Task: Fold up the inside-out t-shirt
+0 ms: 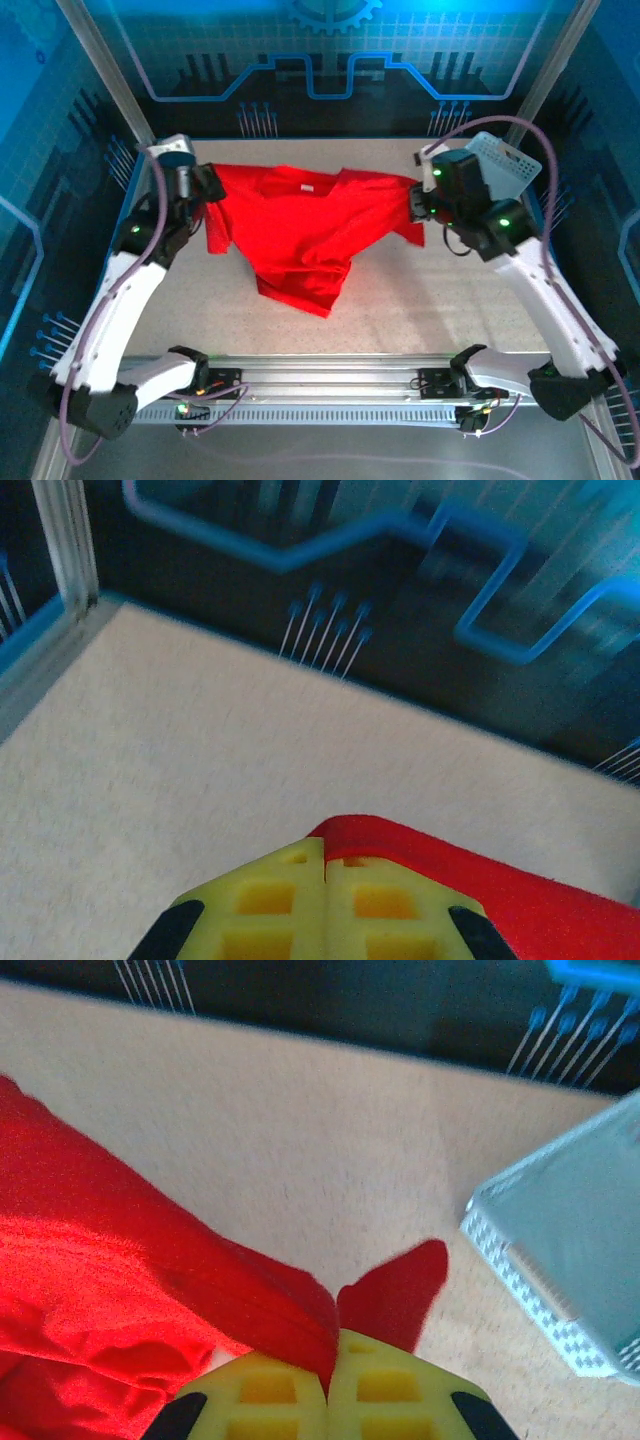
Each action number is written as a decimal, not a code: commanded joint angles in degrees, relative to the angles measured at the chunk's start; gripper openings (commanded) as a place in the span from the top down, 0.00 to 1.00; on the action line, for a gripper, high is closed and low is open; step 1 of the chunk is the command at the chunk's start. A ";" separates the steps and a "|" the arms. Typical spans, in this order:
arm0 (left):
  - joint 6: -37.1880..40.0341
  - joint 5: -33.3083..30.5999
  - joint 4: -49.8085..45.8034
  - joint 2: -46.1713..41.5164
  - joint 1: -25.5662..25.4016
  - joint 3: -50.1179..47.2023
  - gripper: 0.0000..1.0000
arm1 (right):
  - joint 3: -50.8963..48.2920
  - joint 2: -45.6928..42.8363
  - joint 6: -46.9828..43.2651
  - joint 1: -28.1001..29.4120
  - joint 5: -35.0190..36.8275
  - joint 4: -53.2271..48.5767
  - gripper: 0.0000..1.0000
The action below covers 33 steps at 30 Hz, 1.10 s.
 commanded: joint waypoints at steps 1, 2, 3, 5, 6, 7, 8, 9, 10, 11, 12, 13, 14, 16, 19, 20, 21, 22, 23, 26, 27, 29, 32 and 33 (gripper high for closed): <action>1.05 1.83 1.84 -5.62 0.60 5.96 1.00 | 7.43 -4.69 -2.60 -0.37 -2.30 -5.81 1.00; 1.43 3.35 2.17 -6.79 0.60 7.71 1.00 | 9.63 -6.00 -3.35 -0.42 -3.70 -5.62 1.00; 1.64 5.15 2.38 -7.70 0.64 9.49 1.00 | 11.89 -7.04 -3.65 -0.45 -4.93 -5.60 1.00; 2.01 9.17 2.68 -9.09 0.60 13.03 1.00 | 16.06 -8.41 -3.94 -0.45 -7.69 -5.61 1.00; 1.96 11.66 2.94 -9.71 0.60 14.64 1.00 | 17.78 -9.00 -4.19 -0.45 -10.15 -5.15 1.00; 1.82 13.57 3.31 -10.36 0.60 15.79 1.00 | 19.07 -9.55 -4.32 -0.45 -12.45 -4.70 1.00; 1.52 16.53 3.65 -10.90 0.60 17.20 1.00 | 20.29 -10.23 -4.39 -0.45 -15.47 -4.11 1.00; 1.05 19.58 4.22 -11.30 0.60 18.18 1.00 | 20.89 -11.08 -4.51 -0.50 -18.51 -2.93 1.00; 0.64 22.09 4.90 -11.73 0.60 18.63 1.00 | 20.87 -11.87 -4.47 -0.46 -20.56 -1.69 1.00; 0.07 24.17 5.63 -12.08 0.65 18.72 1.00 | 20.82 -12.53 -3.85 -0.47 -21.54 -0.82 1.00; 0.03 25.31 5.80 -12.06 0.61 18.78 1.00 | 20.97 -12.73 -3.31 -0.48 -21.91 -0.38 1.00; 0.14 25.22 5.25 -11.51 0.55 18.97 1.00 | 21.08 -12.58 -3.25 -0.45 -22.14 -0.41 1.00; 0.49 23.86 3.56 -10.22 0.60 19.60 1.00 | 20.85 -12.16 -3.53 -0.45 -21.29 -0.33 1.00; 1.96 21.53 -0.92 -5.70 0.60 21.66 1.00 | 19.28 -10.00 -3.64 -0.46 -16.18 -0.66 1.00; 4.06 17.99 -9.99 5.63 0.60 25.29 1.00 | 17.64 -3.14 -4.47 -0.50 -4.81 -3.47 1.00; 4.21 16.29 -15.32 10.56 0.72 28.02 1.00 | 16.87 -0.41 -4.56 -0.71 -1.18 -4.27 1.00; 4.04 14.21 -20.67 16.38 0.72 30.42 1.00 | 16.16 2.16 -4.35 -1.29 1.48 -4.98 1.00; 3.69 13.19 -24.46 20.74 0.82 32.51 1.00 | 15.63 4.18 -3.60 -1.73 3.66 -5.59 1.00; 3.61 12.73 -28.40 25.16 0.94 35.07 1.00 | 15.38 6.31 -2.82 -2.74 4.15 -6.28 1.00; 4.40 12.74 -31.45 30.26 0.95 38.52 1.00 | 17.51 8.45 -0.84 -5.74 1.28 -7.03 1.00; 4.57 12.56 -29.99 28.97 0.96 37.99 1.00 | 18.27 7.66 -0.80 -6.52 -0.50 -6.40 1.00; 5.03 13.62 -23.31 23.02 0.95 34.08 1.00 | 19.60 5.13 -0.93 -7.31 -3.17 -4.51 1.00; 4.59 17.22 -5.36 10.00 0.95 21.92 1.00 | 22.78 2.16 -0.90 -7.65 -6.57 -2.79 1.00; 4.43 18.01 0.45 5.44 0.96 17.70 1.00 | 24.01 1.50 -0.74 -7.67 -7.30 -2.65 1.00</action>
